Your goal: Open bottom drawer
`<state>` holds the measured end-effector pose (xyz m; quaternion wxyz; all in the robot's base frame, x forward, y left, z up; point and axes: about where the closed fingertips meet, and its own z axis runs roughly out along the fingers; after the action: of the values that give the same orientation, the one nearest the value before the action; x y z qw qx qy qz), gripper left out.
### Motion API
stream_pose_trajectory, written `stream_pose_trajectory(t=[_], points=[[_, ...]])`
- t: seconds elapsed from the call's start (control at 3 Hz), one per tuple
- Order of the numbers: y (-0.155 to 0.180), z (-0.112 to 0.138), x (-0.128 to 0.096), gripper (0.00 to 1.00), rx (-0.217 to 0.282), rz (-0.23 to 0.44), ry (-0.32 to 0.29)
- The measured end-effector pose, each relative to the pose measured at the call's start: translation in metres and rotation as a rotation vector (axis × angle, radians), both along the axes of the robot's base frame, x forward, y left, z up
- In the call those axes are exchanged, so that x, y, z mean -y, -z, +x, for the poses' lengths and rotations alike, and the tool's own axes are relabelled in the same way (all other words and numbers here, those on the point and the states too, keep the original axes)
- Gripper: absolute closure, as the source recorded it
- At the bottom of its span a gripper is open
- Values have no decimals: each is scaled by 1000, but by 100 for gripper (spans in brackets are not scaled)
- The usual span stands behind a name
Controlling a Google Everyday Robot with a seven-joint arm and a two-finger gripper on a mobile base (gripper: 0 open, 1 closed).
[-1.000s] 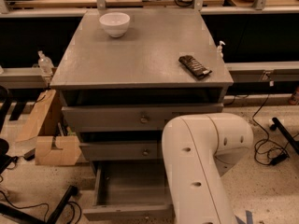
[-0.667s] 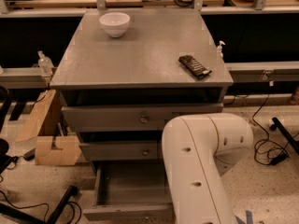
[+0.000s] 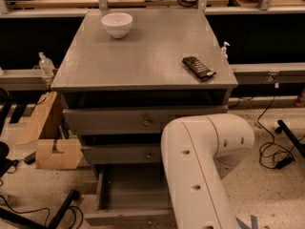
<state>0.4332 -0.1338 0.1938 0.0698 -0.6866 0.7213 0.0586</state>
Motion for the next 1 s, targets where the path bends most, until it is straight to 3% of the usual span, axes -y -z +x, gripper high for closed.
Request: stream_pose_trajectory(t=[0.67,1.0], points=[[3,-6,0,47,-21,-7,3],[1,-33,2,71,-87,-45,28]])
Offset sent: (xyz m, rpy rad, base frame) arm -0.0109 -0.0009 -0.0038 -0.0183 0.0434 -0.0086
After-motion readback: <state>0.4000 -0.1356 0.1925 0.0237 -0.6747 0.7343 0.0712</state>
